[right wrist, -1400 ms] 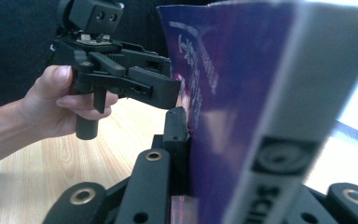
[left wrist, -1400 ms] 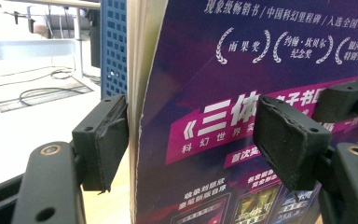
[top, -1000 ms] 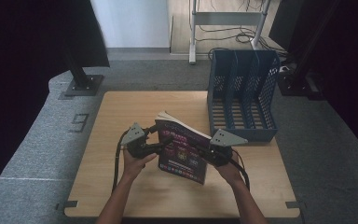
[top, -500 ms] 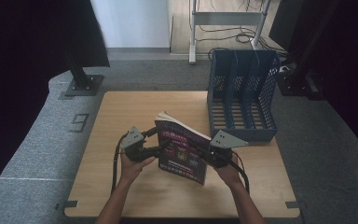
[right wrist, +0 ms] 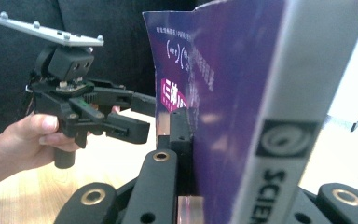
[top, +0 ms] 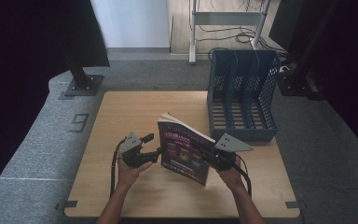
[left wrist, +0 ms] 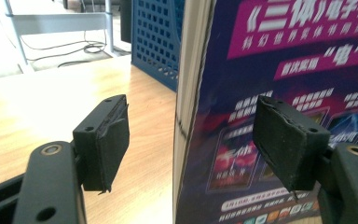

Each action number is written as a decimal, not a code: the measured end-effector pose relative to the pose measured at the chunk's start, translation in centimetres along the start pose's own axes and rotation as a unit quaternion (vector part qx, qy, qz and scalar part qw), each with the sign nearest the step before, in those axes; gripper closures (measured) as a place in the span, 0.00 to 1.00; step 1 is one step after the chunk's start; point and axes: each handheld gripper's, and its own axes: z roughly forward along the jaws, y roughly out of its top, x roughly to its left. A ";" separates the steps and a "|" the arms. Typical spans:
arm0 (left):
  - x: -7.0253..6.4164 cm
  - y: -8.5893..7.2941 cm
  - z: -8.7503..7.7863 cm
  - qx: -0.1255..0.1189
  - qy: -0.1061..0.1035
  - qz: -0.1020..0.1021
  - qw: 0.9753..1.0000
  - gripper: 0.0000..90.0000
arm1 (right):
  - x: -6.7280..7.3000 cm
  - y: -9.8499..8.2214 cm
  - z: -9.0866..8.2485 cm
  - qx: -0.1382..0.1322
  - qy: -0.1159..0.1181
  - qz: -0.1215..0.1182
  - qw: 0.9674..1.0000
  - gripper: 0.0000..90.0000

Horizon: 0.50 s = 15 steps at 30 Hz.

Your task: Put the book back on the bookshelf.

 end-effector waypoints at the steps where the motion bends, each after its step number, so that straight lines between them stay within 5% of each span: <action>1: 0.0 -0.1 0.0 0.001 0.001 -0.001 1.000 0.31 | 0.0 0.0 -0.1 -0.001 -0.002 0.000 1.000 0.91; 8: 0.1 -0.8 -0.2 0.002 0.001 -0.015 1.000 0.31 | 0.1 0.1 -0.7 -0.012 -0.019 -0.005 1.000 0.91; 15: -0.2 -1.3 0.2 0.019 0.007 -0.007 1.000 0.31 | 0.3 0.0 -1.2 -0.019 -0.029 -0.001 0.999 0.91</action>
